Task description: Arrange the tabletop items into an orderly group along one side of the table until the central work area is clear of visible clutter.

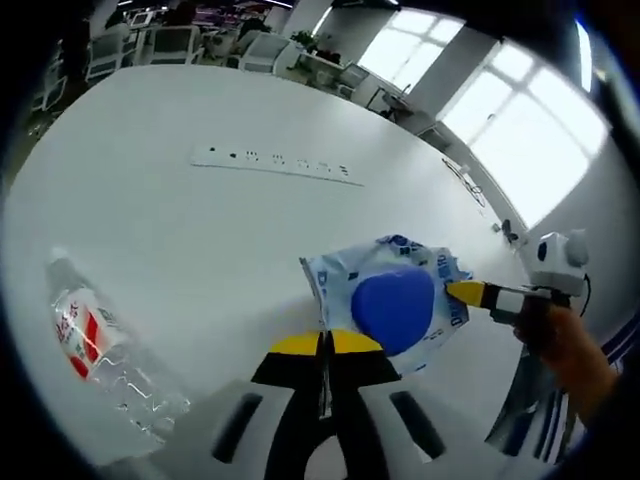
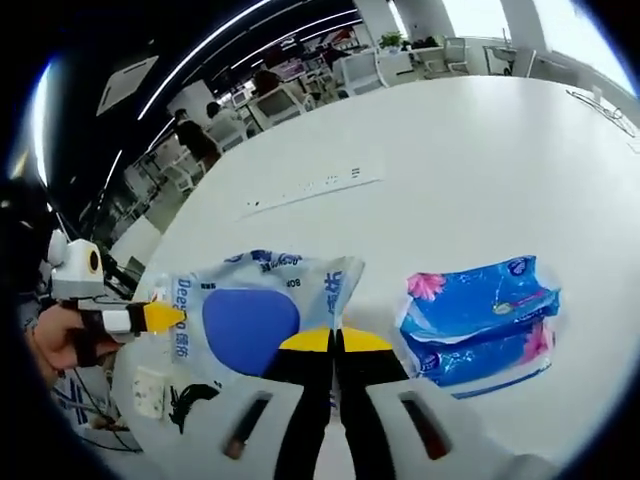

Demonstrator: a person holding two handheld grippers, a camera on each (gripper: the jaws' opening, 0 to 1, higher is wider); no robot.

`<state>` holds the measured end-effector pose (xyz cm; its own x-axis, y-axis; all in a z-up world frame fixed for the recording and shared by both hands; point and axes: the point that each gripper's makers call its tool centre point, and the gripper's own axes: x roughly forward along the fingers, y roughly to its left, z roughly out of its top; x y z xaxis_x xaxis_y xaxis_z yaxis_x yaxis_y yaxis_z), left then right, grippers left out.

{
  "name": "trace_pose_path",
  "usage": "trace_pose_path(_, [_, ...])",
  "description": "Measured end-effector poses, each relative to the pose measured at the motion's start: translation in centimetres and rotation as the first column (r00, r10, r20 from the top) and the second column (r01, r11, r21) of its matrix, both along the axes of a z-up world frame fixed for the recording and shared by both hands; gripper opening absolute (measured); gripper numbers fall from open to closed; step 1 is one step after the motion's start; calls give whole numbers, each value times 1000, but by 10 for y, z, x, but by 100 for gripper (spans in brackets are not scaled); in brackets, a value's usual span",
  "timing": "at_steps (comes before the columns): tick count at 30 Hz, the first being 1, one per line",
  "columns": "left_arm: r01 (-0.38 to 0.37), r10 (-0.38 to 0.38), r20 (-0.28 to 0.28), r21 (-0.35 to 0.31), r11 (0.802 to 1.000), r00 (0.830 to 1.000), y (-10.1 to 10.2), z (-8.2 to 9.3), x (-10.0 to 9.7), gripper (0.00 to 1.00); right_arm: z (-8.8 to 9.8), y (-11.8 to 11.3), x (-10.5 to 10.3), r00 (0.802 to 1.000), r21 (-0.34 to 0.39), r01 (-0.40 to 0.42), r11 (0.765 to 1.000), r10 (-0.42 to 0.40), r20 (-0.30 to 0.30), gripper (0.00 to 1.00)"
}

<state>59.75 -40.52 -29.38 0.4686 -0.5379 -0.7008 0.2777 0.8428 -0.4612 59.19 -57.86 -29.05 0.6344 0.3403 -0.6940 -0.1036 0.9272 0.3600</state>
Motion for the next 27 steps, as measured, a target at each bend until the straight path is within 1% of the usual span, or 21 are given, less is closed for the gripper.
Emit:
trace_pose_path(7, [-11, 11, -27, 8, 1000, 1000, 1, -14, -1, 0, -11, 0, 0, 1000, -27, -6, 1000, 5, -15, 0])
trace_pose_path(14, [-20, 21, -47, 22, 1000, 999, 1, -24, -3, 0, -20, 2, -1, 1000, -39, -5, 999, 4, -31, 0])
trace_pose_path(17, [-20, 22, -58, 31, 999, 998, 2, -29, -4, 0, -23, 2, -2, 999, -54, -17, 998, 15, -38, 0])
trace_pose_path(27, [-32, 34, -76, 30, 999, 997, 1, -35, -3, 0, -27, 0, 0, 999, -69, -13, 998, 10, -43, 0])
